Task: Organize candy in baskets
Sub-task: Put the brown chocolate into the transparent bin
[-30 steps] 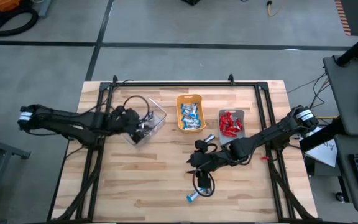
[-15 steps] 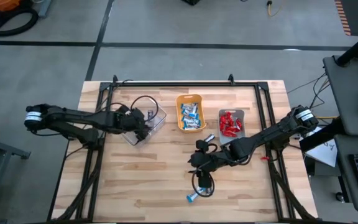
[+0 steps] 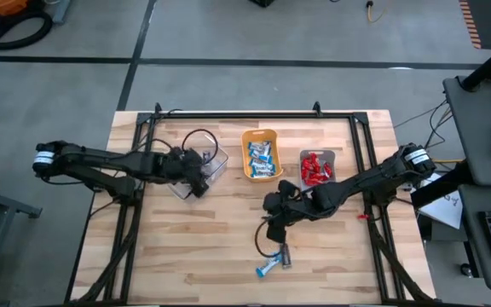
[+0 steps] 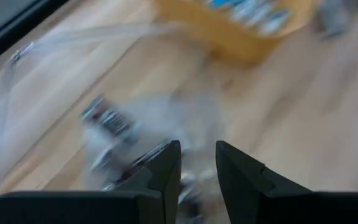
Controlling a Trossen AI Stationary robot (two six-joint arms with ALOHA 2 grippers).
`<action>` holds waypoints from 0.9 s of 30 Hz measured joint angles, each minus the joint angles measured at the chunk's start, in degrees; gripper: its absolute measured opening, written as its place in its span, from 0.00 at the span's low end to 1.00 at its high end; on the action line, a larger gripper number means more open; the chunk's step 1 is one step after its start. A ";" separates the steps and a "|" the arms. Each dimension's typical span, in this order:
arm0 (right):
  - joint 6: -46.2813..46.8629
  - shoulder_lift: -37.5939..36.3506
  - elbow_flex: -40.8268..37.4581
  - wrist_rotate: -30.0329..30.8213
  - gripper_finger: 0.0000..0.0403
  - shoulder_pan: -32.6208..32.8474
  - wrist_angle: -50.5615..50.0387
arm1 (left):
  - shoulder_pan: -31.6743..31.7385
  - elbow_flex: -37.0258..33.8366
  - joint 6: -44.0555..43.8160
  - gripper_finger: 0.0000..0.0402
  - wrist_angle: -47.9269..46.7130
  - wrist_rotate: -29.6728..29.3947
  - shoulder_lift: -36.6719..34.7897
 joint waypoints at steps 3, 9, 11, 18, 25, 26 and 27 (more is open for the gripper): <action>2.85 0.00 0.00 1.26 0.48 -0.62 -3.67 | -5.08 0.66 1.30 0.21 6.92 -1.31 0.00; 5.52 0.59 -0.06 1.37 0.48 -1.63 -9.13 | -18.01 -0.25 2.55 0.21 21.75 -8.92 0.76; 5.66 1.45 -0.01 1.44 0.48 -1.88 -9.78 | -22.09 -0.28 3.48 0.21 25.76 -12.13 1.87; 6.44 4.30 0.04 1.35 0.48 -2.18 -13.50 | -29.81 -0.02 11.98 0.21 37.71 -17.24 7.43; 7.07 6.91 0.04 0.83 0.48 -2.17 -14.45 | -30.52 3.61 15.02 0.21 39.09 -17.85 13.29; 7.02 7.10 0.04 0.81 0.48 -2.17 -14.94 | -30.54 4.25 15.03 0.21 39.60 -17.77 14.32; 6.95 7.34 0.04 0.81 0.48 -2.17 -15.23 | -30.54 4.69 15.03 0.21 39.50 -17.77 15.20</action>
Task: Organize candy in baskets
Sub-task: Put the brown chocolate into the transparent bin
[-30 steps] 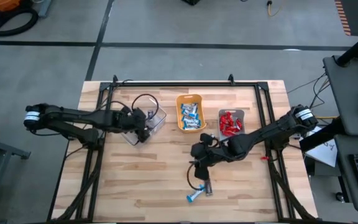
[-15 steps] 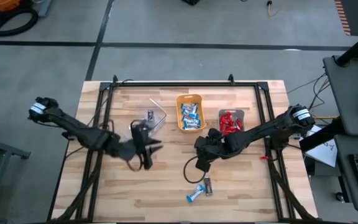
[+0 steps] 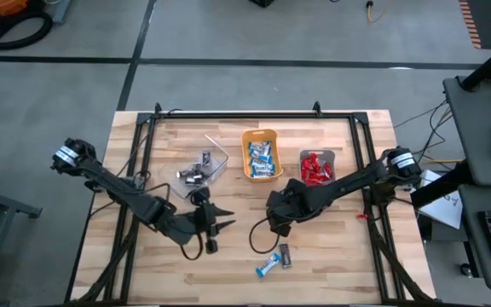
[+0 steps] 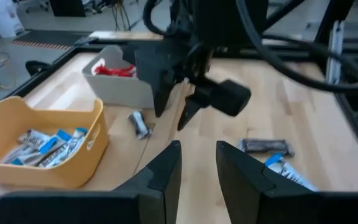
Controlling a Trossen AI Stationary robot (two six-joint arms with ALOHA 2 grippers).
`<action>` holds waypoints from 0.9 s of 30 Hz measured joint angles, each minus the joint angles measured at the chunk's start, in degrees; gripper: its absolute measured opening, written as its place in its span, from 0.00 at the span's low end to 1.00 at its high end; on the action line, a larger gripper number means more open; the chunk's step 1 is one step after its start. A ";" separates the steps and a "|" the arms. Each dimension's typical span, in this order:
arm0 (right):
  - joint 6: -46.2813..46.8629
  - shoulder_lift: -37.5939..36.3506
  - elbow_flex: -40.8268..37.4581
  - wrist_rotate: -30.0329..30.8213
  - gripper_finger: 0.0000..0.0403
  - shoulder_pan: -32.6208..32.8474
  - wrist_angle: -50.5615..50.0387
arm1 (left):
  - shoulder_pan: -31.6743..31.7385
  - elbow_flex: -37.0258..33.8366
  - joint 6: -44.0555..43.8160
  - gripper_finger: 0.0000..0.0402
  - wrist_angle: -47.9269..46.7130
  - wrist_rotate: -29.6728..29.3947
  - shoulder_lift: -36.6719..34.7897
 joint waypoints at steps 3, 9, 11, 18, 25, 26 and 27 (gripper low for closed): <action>-0.63 0.26 -0.01 0.02 0.48 -0.02 -0.16 | -0.09 1.83 -0.01 0.21 0.15 0.04 2.94; -1.20 0.70 -0.09 1.76 0.48 0.00 -0.31 | -0.39 4.83 0.00 0.21 -0.66 -0.01 7.90; -1.27 0.70 -0.17 2.18 0.48 0.00 -0.41 | -0.42 5.57 0.09 0.21 -0.28 0.09 8.96; -1.49 0.70 -1.10 3.08 0.48 0.00 -0.48 | -0.42 6.29 0.52 0.21 -0.44 0.04 9.72; -0.57 0.70 -3.50 3.10 0.48 0.00 -0.12 | -0.42 6.29 0.67 0.21 -0.44 0.02 9.46; -0.26 0.70 -3.84 3.12 0.48 0.00 -0.08 | -0.38 6.29 0.87 0.21 -0.43 0.02 9.46; 0.00 0.70 -4.22 3.10 0.48 0.00 0.00 | -0.37 6.29 1.05 0.21 -0.39 0.02 9.46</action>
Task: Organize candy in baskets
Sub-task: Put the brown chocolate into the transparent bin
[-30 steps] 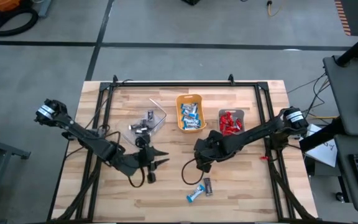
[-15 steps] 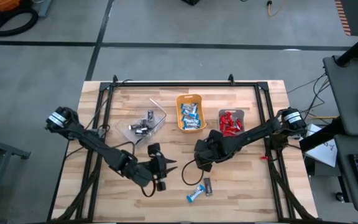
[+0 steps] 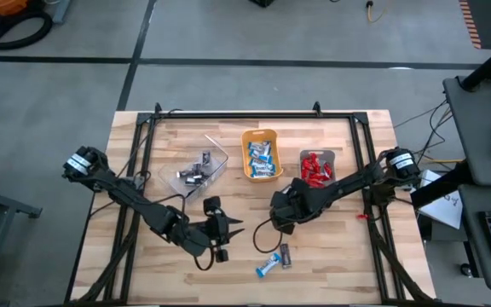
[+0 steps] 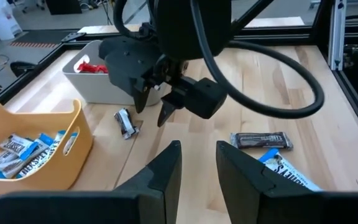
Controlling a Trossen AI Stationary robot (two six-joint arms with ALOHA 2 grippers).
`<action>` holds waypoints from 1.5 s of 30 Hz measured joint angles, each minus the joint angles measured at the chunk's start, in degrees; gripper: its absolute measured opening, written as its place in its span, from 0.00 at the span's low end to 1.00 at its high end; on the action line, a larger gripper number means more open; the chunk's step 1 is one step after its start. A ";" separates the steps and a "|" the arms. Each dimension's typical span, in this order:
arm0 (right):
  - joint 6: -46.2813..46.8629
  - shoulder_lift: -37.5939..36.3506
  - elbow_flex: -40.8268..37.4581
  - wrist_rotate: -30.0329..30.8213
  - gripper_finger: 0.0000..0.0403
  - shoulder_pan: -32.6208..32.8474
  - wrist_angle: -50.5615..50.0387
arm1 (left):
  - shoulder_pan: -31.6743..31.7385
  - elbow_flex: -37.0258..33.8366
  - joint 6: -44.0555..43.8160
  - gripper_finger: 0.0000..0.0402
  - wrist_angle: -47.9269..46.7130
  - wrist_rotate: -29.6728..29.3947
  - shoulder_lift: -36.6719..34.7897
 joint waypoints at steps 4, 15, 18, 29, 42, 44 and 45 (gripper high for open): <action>0.02 0.00 -1.36 0.00 0.48 -0.02 1.41 | 0.00 0.00 1.67 0.21 -0.29 0.02 -0.28; 5.57 0.00 0.63 0.10 0.48 -2.12 2.94 | 0.13 -0.85 8.38 0.21 -7.60 -0.74 -5.63; 6.14 0.00 1.49 -0.07 0.48 -2.43 3.00 | 0.15 -0.87 8.31 0.21 -7.48 -1.14 -5.77; 3.07 3.09 1.58 0.00 0.48 -3.51 3.73 | 0.15 -0.87 7.93 0.21 -6.90 -2.05 -5.79; -2.23 6.85 3.53 1.48 0.48 -5.50 0.23 | 0.13 -0.90 7.92 0.21 -6.43 -2.12 -5.81; -2.71 7.38 3.59 1.46 0.48 -5.57 0.23 | 0.15 -0.90 7.92 0.21 -6.48 -2.12 -5.79; -2.91 7.67 3.59 1.46 0.48 -5.57 0.17 | 0.15 -0.90 7.92 0.21 -6.45 -2.10 -5.80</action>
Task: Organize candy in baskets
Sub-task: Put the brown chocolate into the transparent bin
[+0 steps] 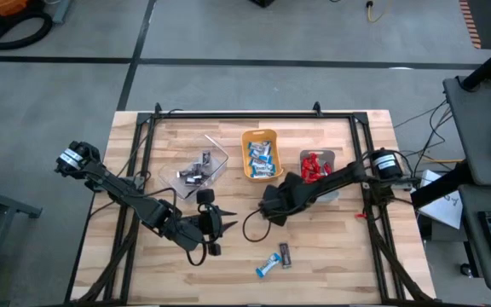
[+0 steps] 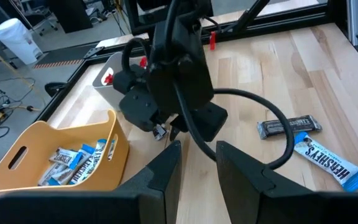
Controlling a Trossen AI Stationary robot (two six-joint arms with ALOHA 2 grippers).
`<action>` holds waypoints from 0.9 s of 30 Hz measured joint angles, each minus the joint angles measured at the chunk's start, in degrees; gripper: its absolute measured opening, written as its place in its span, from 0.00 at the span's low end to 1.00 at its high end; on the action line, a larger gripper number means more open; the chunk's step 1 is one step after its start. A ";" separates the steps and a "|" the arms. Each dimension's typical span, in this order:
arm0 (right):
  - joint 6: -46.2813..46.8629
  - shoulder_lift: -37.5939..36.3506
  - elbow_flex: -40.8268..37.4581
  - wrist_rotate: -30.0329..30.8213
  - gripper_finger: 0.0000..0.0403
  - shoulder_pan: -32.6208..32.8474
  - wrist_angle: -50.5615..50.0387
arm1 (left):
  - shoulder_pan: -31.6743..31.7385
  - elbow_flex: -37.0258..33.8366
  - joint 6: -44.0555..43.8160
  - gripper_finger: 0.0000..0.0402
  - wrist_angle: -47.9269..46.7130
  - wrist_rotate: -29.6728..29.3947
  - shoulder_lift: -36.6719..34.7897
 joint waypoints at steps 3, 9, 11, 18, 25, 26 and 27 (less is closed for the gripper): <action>-1.05 0.79 0.04 -0.02 0.47 0.04 -0.06 | 0.00 0.00 0.00 0.21 0.00 -0.01 -0.02; -6.17 1.36 0.13 -1.87 0.32 0.09 0.58 | -0.02 0.00 0.00 0.21 0.18 -0.02 -0.02; -7.98 1.32 0.15 -2.82 0.25 0.11 1.25 | -0.02 0.00 0.00 0.21 0.24 -0.02 -0.02; -11.16 1.27 1.71 -5.40 0.04 0.62 0.51 | 0.00 -0.02 -0.23 0.21 0.84 -0.14 0.21; -14.16 -0.59 3.10 -11.10 0.03 1.82 1.16 | 0.00 -0.07 -1.19 0.21 1.51 -1.47 3.37; -14.51 -1.00 3.10 -11.13 0.03 2.18 1.52 | 0.00 -0.07 -1.26 0.21 1.71 -1.48 3.56; -14.89 -1.44 3.10 -11.14 0.03 2.60 2.21 | 0.00 -0.07 -1.42 0.21 1.84 -1.48 3.75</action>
